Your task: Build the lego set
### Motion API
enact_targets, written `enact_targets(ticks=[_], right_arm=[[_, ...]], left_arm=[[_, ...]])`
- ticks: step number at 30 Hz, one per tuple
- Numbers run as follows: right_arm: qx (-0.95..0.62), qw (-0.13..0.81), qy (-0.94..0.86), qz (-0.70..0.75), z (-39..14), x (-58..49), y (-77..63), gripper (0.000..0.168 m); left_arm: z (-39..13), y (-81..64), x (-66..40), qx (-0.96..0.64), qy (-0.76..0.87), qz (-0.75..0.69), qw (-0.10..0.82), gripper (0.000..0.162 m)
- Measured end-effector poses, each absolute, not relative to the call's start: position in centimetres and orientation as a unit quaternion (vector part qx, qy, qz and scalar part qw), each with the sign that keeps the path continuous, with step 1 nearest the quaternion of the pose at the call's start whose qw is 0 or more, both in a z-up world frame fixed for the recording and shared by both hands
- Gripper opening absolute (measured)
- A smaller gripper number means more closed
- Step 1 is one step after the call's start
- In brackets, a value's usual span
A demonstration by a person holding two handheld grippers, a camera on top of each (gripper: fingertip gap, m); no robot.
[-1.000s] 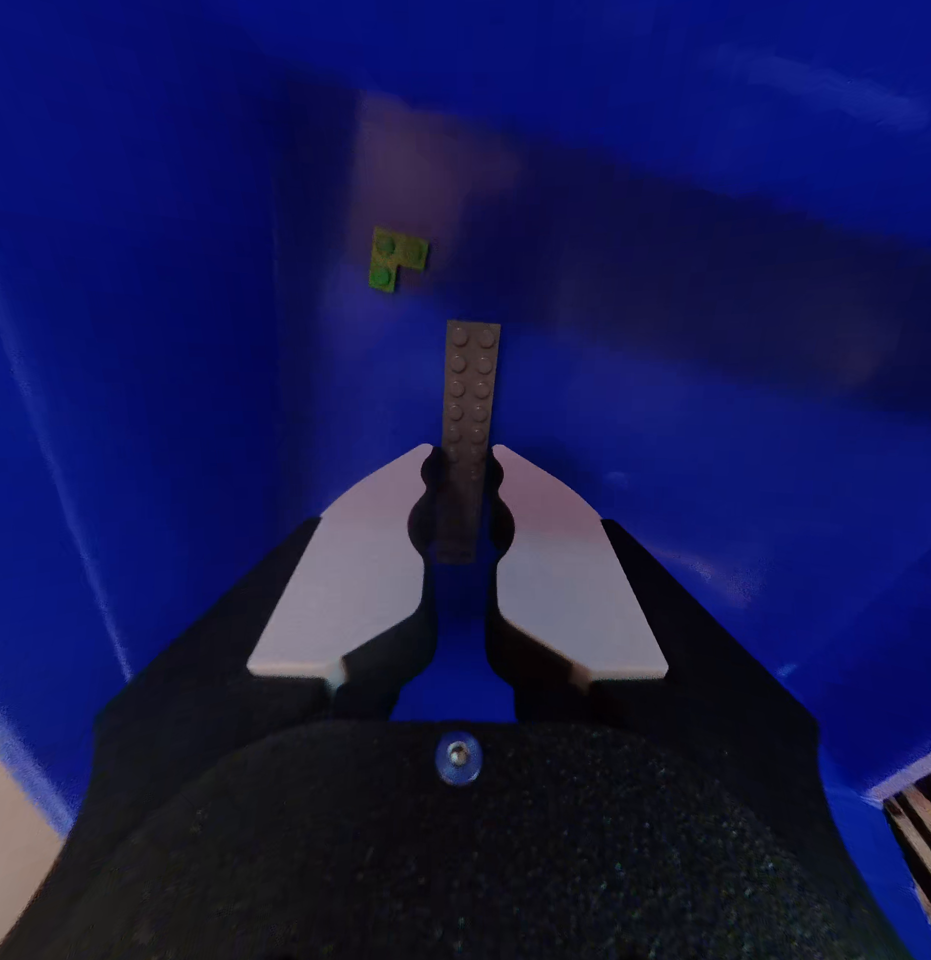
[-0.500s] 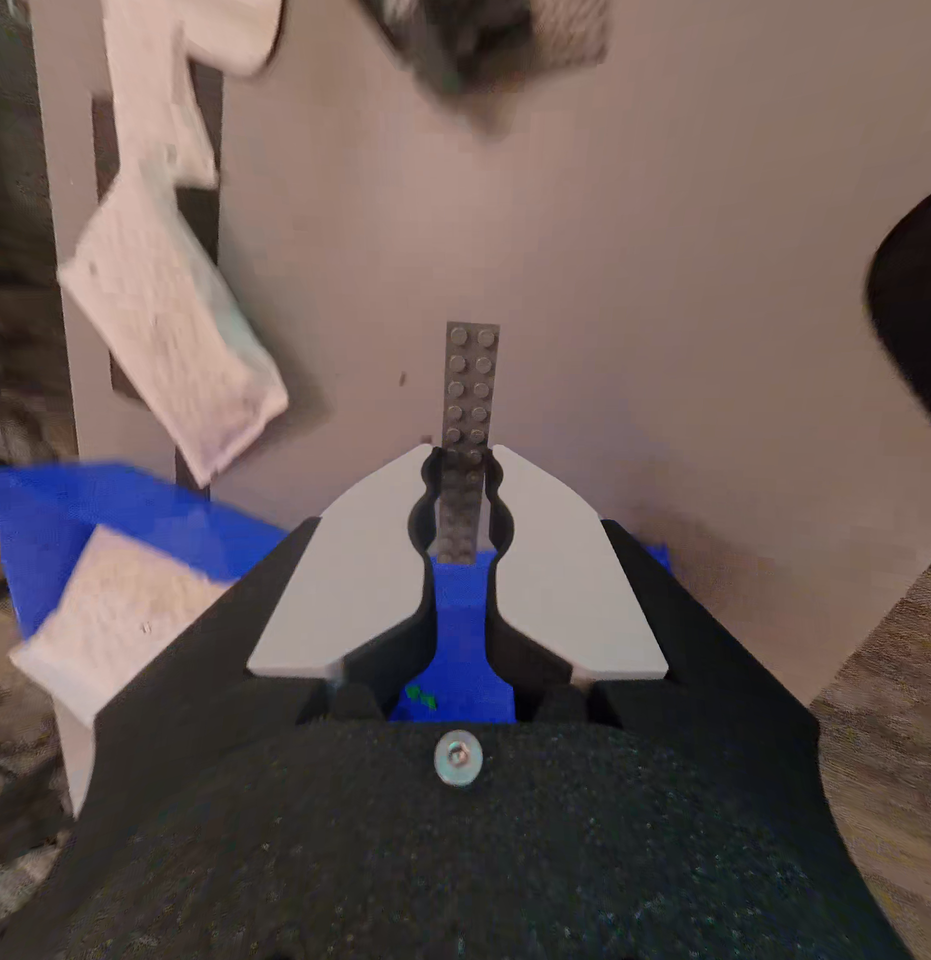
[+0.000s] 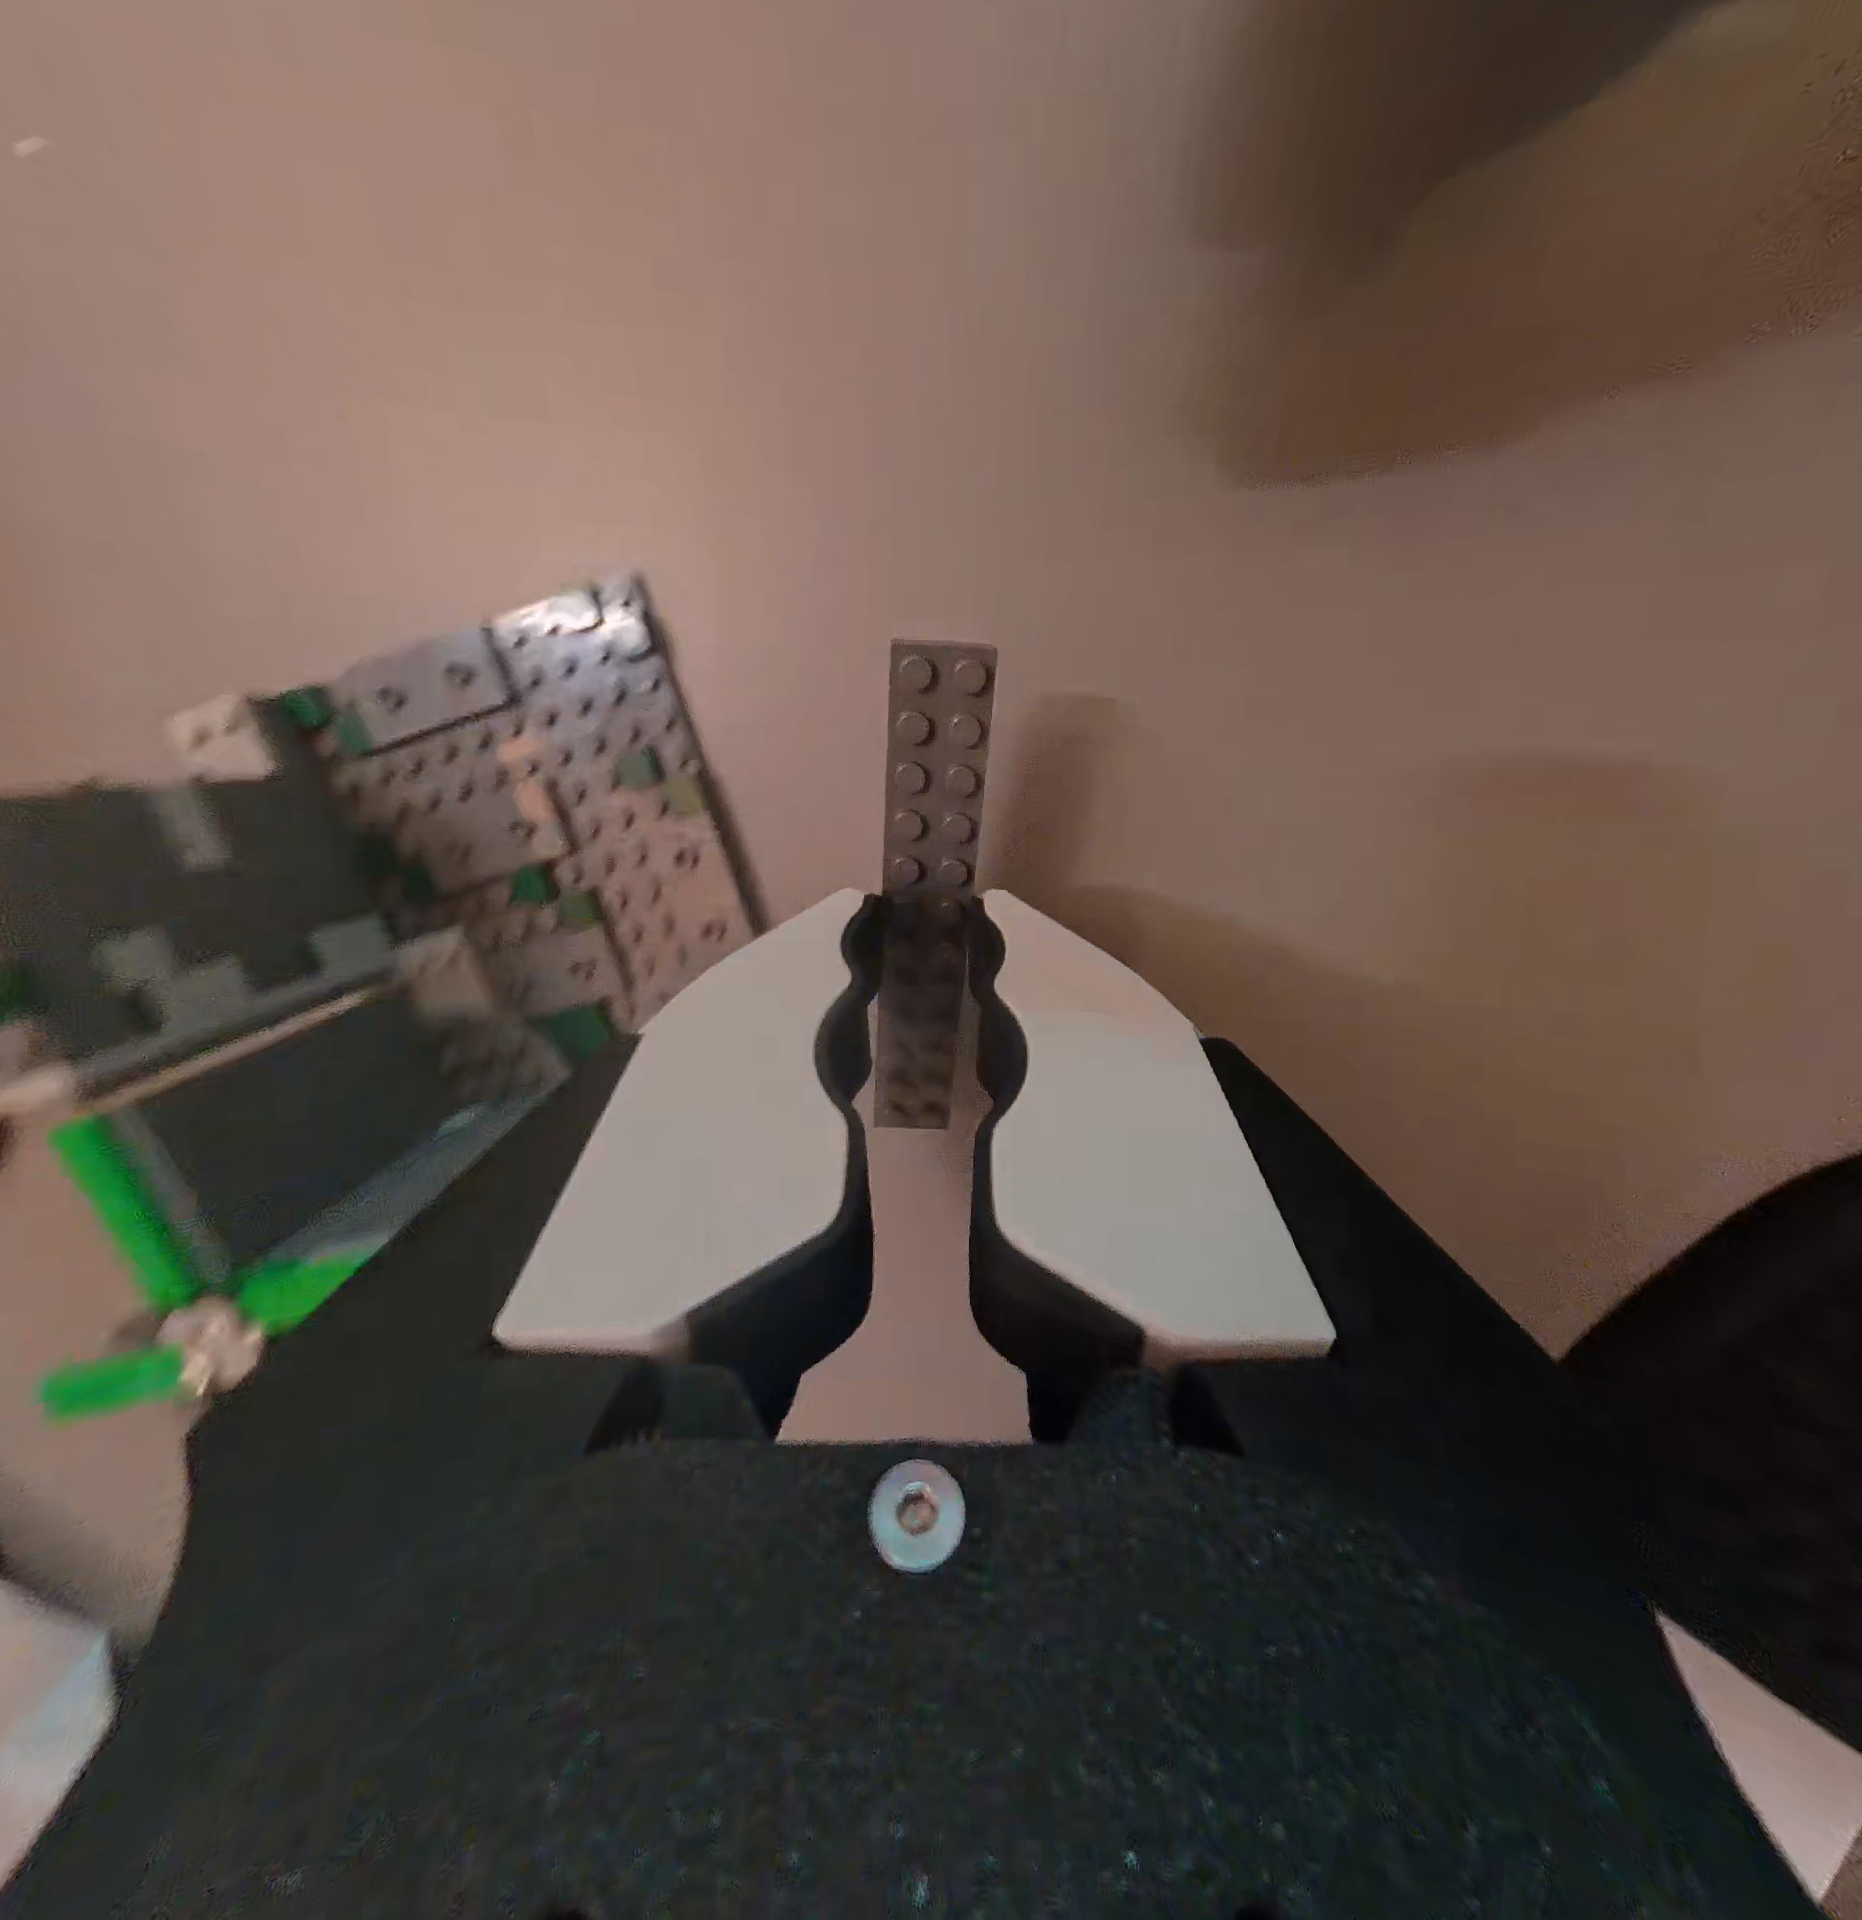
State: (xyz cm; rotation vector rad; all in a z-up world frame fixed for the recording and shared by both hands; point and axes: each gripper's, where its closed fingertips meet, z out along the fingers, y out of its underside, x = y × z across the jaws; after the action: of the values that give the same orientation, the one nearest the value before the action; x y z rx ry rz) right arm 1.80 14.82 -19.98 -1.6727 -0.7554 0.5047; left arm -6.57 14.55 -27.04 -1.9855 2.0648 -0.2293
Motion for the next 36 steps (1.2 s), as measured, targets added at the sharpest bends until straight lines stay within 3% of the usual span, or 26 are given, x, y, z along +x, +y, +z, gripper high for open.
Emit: enact_targets(ticks=[6,12,19,28,36], right_arm=[[-0.714,0.588,-0.316,0.211,-19.5,2.5,15.1,0.0],[-0.714,0.585,-0.321,0.213,-19.6,2.4,15.0,0.0],[-0.713,0.584,-0.325,0.212,-19.7,2.2,14.9,0.0],[-0.718,0.577,-0.328,0.208,-20.2,2.0,14.9,0.0],[-0.719,0.578,-0.329,0.202,-20.3,2.1,14.9,0.0]], left_arm=[[-29.7,13.9,-4.3,-0.685,0.714,-0.096,0.11,0.016],[-28.6,13.9,-3.8,-0.698,0.685,-0.126,0.166,0.028],[-25.1,12.2,-3.9,-0.726,0.584,-0.181,0.314,0.0],[-26.2,10.0,-6.9,-0.829,0.398,-0.176,0.351,0.0],[-26.6,11.8,-7.2,-0.845,0.346,-0.157,0.376,0.0]])
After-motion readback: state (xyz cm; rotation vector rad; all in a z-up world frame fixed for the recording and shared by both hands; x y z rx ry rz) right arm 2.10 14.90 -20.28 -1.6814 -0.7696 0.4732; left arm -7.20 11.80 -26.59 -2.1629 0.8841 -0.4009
